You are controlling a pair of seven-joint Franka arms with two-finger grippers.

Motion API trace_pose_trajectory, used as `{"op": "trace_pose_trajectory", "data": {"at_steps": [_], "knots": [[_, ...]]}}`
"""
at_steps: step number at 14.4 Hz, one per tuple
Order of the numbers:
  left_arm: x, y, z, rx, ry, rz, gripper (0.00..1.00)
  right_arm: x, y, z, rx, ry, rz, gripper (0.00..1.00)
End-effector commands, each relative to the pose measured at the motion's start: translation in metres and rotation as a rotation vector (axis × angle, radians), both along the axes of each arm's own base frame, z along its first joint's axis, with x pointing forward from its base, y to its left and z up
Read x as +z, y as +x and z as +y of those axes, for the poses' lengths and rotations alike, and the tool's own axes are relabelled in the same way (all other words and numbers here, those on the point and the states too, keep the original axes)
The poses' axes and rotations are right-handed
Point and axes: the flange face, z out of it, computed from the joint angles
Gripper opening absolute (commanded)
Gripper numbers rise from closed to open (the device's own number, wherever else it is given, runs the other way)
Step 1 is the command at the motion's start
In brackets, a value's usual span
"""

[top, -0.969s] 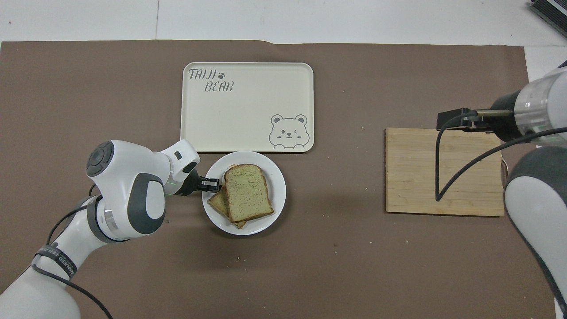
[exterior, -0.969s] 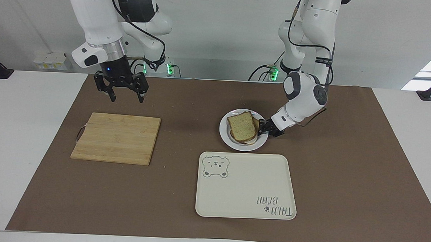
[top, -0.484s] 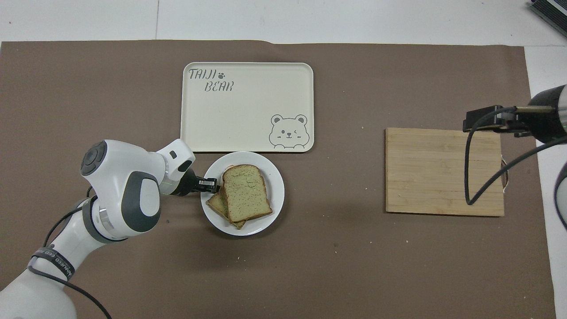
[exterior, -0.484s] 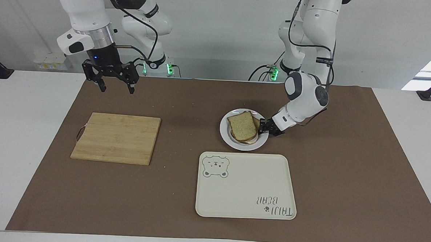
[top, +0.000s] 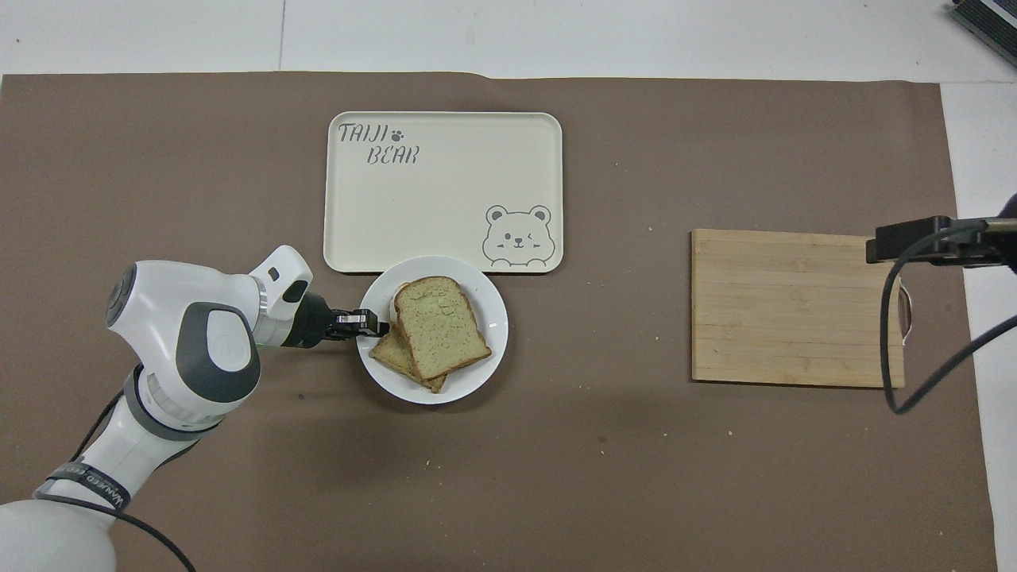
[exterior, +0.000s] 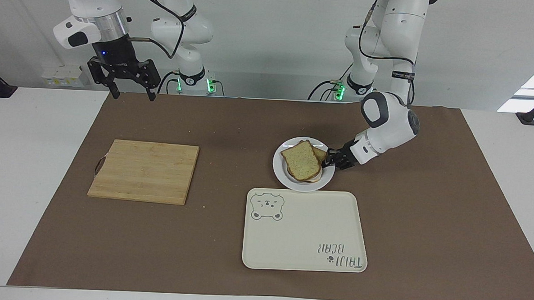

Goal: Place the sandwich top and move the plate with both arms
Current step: 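Slide the plate with the left gripper onto the bear tray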

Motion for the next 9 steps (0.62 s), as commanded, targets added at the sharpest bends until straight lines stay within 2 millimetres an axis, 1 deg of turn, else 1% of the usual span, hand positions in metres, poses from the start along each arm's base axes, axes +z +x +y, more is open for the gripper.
{"op": "trace_pose_trajectory", "data": {"at_steps": [1, 2, 5, 6, 8, 9], "knots": [[0.010, 0.003, 0.016, 0.002, -0.098, -0.025, 0.00, -0.004, -0.008, -0.008, 0.020, -0.017, 0.011, 1.00], [0.013, 0.005, 0.020, -0.018, -0.130, -0.035, 0.00, -0.005, -0.008, -0.008, 0.020, -0.017, 0.017, 1.00], [0.017, 0.001, 0.033, -0.070, -0.204, -0.025, 0.00, -0.004, -0.008, -0.009, 0.022, -0.013, 0.025, 1.00], [0.020, -0.001, 0.037, -0.091, -0.230, -0.028, 0.00, -0.004, -0.008, -0.014, 0.020, -0.014, 0.023, 1.00], [0.022, -0.001, 0.043, -0.096, -0.261, -0.028, 0.00, 0.001, -0.008, -0.025, 0.113, -0.066, 0.033, 1.00], [0.026, 0.003, 0.044, -0.073, -0.280, -0.036, 0.00, 0.010, -0.011, -0.027, 0.135, -0.086, 0.041, 1.00]]}}
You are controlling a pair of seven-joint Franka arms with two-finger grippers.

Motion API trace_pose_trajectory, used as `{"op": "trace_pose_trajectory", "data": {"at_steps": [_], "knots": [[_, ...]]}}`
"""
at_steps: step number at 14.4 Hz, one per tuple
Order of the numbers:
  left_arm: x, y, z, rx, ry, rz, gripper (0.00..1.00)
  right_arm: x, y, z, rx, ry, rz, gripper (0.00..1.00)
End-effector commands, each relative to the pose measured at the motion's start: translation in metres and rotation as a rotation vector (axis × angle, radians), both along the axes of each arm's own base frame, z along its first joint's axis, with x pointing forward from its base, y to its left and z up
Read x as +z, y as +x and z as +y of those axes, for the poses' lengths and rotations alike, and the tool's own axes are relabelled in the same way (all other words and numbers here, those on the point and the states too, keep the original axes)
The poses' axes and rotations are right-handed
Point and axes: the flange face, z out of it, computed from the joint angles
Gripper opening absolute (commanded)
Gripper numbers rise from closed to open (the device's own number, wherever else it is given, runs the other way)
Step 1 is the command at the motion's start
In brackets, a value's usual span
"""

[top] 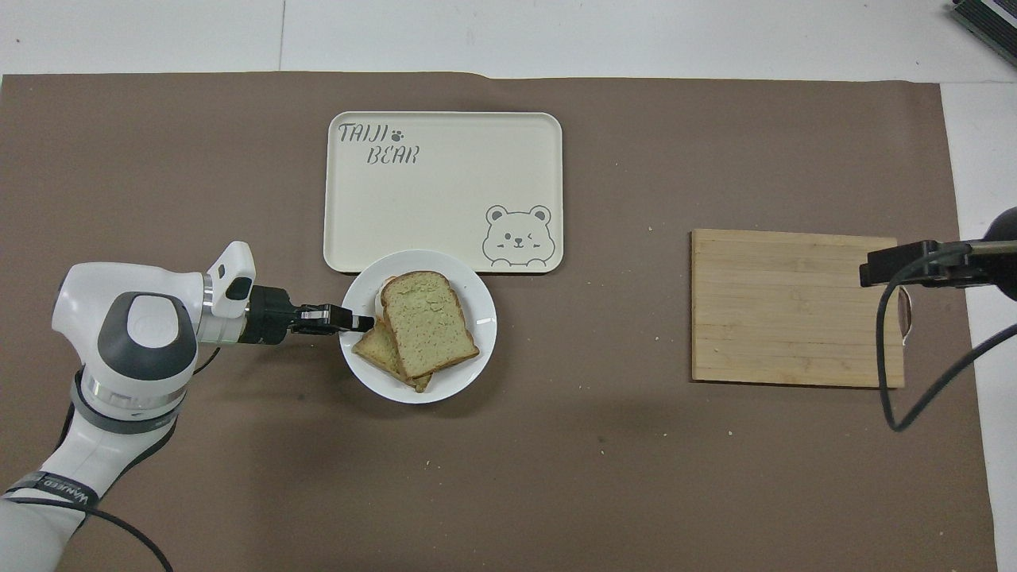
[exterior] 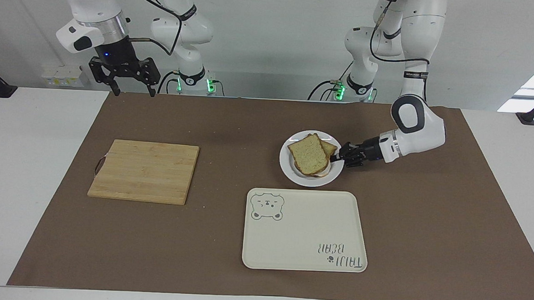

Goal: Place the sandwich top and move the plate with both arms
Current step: 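Slide the plate with the left gripper onto the bear tray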

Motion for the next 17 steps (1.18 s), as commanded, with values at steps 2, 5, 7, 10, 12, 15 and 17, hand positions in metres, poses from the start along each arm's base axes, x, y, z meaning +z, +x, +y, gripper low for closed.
{"op": "trace_pose_trajectory", "data": {"at_steps": [2, 5, 7, 10, 12, 15, 17], "knots": [[0.026, 0.018, 0.004, 0.039, -0.079, -0.052, 0.00, 0.018, -0.013, -0.010, 0.057, -0.031, 0.041, 1.00], [0.042, 0.057, 0.012, 0.095, -0.088, -0.065, 0.00, 0.015, -0.019, -0.020, 0.027, 0.020, 0.084, 1.00], [0.041, 0.082, 0.011, 0.138, -0.076, -0.034, 0.00, 0.015, -0.018, -0.022, 0.024, 0.028, 0.079, 1.00], [0.038, 0.115, 0.008, 0.191, -0.064, -0.010, 0.00, 0.010, -0.022, -0.021, 0.024, 0.017, 0.066, 1.00], [0.028, 0.133, 0.008, 0.236, -0.043, -0.023, 0.00, 0.010, -0.021, -0.021, 0.029, 0.013, 0.043, 1.00], [0.007, 0.156, -0.002, 0.279, -0.012, -0.027, 0.00, 0.010, -0.022, -0.020, 0.030, 0.014, 0.047, 1.00], [-0.002, 0.162, -0.014, 0.298, -0.001, -0.031, 0.00, 0.010, -0.022, -0.020, 0.027, 0.014, 0.049, 1.00]]}}
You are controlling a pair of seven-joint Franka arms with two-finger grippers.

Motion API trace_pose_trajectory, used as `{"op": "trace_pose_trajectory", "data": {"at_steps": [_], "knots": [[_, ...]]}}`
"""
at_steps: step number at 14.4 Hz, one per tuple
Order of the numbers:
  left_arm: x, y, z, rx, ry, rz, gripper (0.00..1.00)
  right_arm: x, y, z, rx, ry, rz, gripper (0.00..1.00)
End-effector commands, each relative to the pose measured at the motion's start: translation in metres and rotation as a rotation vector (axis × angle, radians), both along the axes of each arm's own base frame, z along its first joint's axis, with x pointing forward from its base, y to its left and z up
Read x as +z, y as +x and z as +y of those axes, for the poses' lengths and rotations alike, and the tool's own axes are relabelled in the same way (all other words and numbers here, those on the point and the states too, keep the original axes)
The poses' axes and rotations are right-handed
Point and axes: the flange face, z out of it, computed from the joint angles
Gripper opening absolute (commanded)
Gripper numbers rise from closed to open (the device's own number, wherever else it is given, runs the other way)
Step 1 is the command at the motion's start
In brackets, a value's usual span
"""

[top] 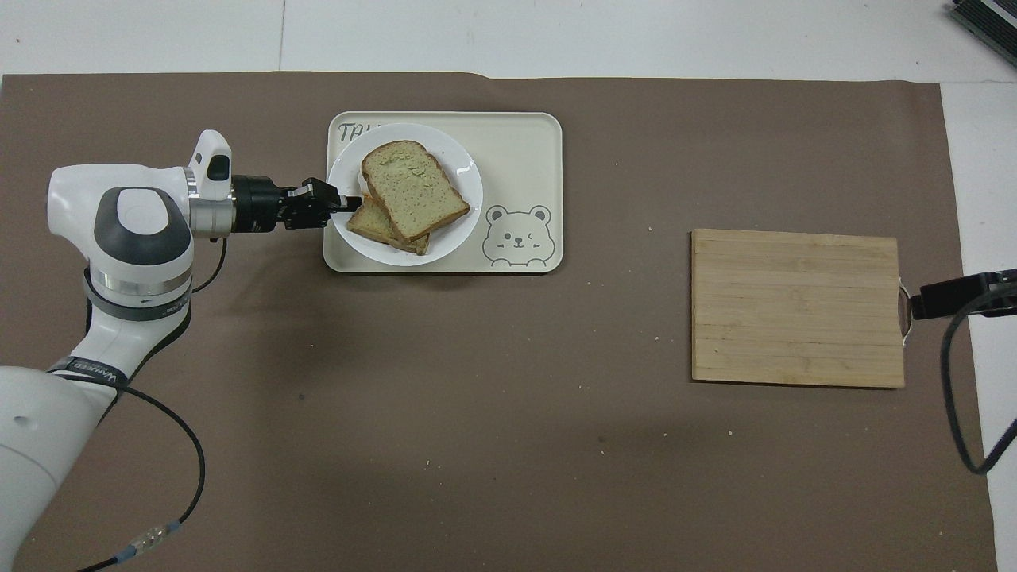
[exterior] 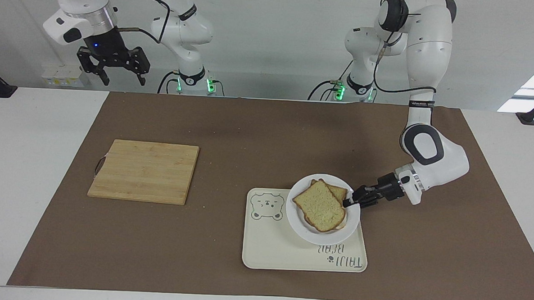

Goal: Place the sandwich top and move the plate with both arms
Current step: 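Slide the plate with the left gripper onto the bear tray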

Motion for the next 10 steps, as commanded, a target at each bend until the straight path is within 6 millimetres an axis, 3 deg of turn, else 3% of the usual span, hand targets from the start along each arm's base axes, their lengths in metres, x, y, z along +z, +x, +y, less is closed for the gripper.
{"op": "trace_pose_trajectory", "data": {"at_steps": [1, 5, 6, 7, 8, 10], "knots": [[-0.009, 0.016, -0.020, 0.053, 0.007, -0.015, 0.00, 0.000, -0.007, -0.001, 0.016, 0.012, -0.016, 1.00], [-0.015, 0.017, -0.032, 0.054, 0.055, -0.033, 0.00, -0.001, -0.002, 0.000, 0.014, 0.000, -0.022, 1.00], [-0.016, 0.014, -0.032, 0.043, 0.063, -0.040, 0.29, -0.002, -0.002, 0.000, -0.013, 0.000, -0.021, 1.00], [-0.007, 0.016, -0.024, 0.065, 0.060, -0.037, 0.72, -0.001, -0.001, 0.000, -0.053, 0.000, -0.033, 1.00], [0.012, 0.016, -0.020, 0.088, 0.046, -0.023, 1.00, -0.001, -0.001, -0.001, -0.085, 0.006, -0.035, 1.00], [0.032, 0.016, -0.010, 0.134, 0.063, 0.013, 1.00, -0.001, -0.001, -0.001, -0.089, 0.009, -0.034, 1.00]]}}
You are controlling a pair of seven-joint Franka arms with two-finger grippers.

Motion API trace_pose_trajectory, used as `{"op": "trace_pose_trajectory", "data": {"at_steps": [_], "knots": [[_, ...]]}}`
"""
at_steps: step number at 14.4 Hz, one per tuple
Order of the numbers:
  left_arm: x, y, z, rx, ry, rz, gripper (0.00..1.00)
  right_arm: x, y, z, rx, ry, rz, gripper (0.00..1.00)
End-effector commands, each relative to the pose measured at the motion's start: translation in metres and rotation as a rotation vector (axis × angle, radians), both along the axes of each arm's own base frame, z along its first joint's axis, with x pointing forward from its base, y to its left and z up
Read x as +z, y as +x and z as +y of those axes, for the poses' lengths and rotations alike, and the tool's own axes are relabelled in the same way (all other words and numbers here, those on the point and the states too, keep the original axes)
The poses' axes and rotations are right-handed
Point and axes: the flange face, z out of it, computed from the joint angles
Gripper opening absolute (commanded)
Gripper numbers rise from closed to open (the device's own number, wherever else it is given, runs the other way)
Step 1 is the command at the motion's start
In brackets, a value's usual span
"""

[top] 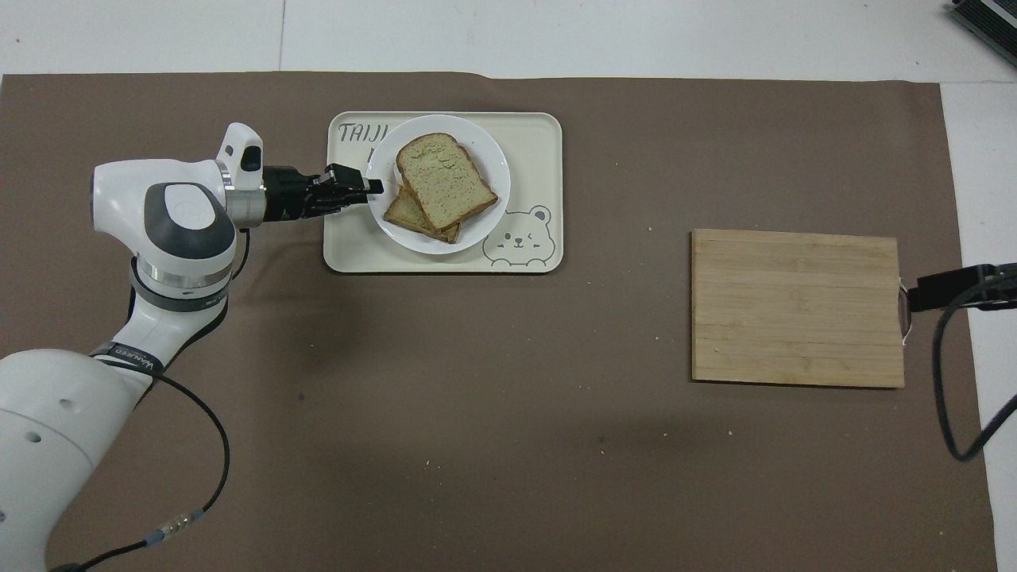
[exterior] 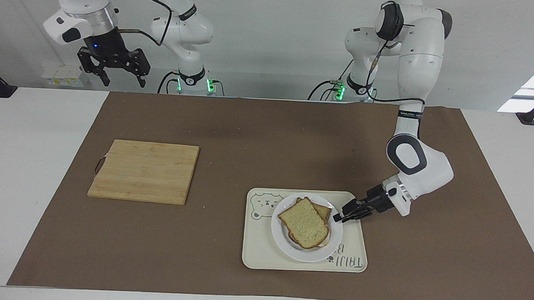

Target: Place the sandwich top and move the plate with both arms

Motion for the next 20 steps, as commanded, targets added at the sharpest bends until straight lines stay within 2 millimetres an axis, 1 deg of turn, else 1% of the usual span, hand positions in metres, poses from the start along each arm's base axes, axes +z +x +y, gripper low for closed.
{"op": "trace_pose_trajectory", "data": {"at_steps": [1, 3, 4, 5, 6, 7, 8, 9, 10, 11, 12, 14, 15, 16, 18, 20], "knots": [[0.043, -0.002, 0.018, 0.023, 0.065, 0.006, 1.00, 0.000, -0.003, -0.003, -0.028, 0.012, -0.015, 1.00], [0.067, -0.011, 0.031, -0.017, 0.163, 0.026, 1.00, 0.000, -0.003, -0.003, -0.027, 0.012, -0.016, 1.00], [0.074, -0.014, 0.046, -0.030, 0.212, 0.062, 1.00, 0.000, -0.003, -0.001, -0.023, 0.019, -0.016, 1.00], [0.085, -0.014, 0.061, -0.035, 0.265, 0.080, 1.00, 0.000, -0.003, 0.001, -0.020, 0.021, -0.016, 1.00], [0.099, -0.017, 0.071, -0.039, 0.325, 0.096, 1.00, 0.001, -0.003, 0.001, -0.020, 0.021, -0.018, 1.00], [0.110, -0.022, 0.080, -0.047, 0.381, 0.119, 1.00, 0.000, -0.003, 0.000, -0.021, 0.021, -0.016, 1.00], [0.114, -0.024, 0.086, -0.082, 0.458, 0.123, 1.00, 0.000, -0.003, 0.000, -0.023, 0.021, -0.016, 1.00], [0.129, -0.028, 0.092, -0.126, 0.560, 0.113, 1.00, 0.000, -0.003, 0.000, -0.021, 0.021, -0.016, 1.00], [0.137, -0.034, 0.097, -0.172, 0.667, 0.115, 1.00, 0.000, -0.003, 0.000, -0.021, 0.021, -0.016, 1.00], [0.150, -0.039, 0.103, -0.203, 0.747, 0.106, 1.00, 0.000, -0.003, 0.000, -0.021, 0.021, -0.016, 1.00], [0.158, -0.044, 0.106, -0.226, 0.794, 0.110, 1.00, 0.000, -0.003, 0.001, -0.020, 0.021, -0.016, 1.00], [0.190, -0.058, 0.111, -0.244, 0.844, 0.105, 1.00, 0.000, -0.003, 0.000, -0.021, 0.021, -0.016, 1.00], [0.211, -0.068, 0.114, -0.252, 0.867, 0.103, 1.00, 0.000, -0.003, 0.000, -0.021, 0.021, -0.016, 1.00], [0.231, -0.075, 0.115, -0.257, 0.878, 0.102, 1.00, 0.000, -0.003, 0.000, -0.021, 0.021, -0.016, 1.00], [0.261, -0.086, 0.116, -0.267, 0.880, 0.124, 1.00, 0.000, -0.003, 0.000, -0.021, 0.021, -0.016, 1.00], [0.285, -0.105, 0.116, -0.276, 0.877, 0.121, 1.00, 0.000, -0.003, 0.000, -0.021, 0.021, -0.016, 1.00]]}}
